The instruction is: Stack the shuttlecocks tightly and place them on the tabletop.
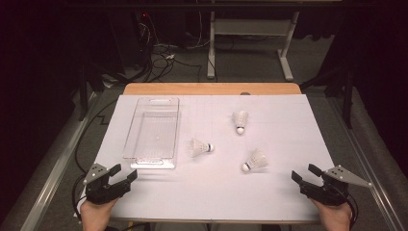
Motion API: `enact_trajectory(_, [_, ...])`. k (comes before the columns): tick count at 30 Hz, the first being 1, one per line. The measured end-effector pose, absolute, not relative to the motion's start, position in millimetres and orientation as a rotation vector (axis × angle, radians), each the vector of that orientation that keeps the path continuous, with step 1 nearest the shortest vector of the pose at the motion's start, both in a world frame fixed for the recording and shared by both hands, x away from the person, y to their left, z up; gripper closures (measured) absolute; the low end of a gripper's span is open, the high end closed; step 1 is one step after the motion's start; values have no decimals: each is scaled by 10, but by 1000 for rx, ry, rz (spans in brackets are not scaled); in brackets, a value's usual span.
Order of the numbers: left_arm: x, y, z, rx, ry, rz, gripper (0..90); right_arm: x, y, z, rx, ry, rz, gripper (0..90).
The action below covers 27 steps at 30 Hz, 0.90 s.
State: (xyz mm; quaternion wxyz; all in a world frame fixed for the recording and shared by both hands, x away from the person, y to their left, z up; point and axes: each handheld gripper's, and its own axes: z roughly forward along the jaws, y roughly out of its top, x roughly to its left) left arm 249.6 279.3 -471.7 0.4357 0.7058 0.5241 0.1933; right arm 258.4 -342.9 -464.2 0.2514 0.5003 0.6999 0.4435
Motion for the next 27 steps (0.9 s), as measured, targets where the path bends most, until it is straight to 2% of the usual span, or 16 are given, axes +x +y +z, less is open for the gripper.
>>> enact_trajectory(27, [2492,2756,-4690,1754,1299,462,319,2593,-3423,-4649,1362,1921,1212,273])
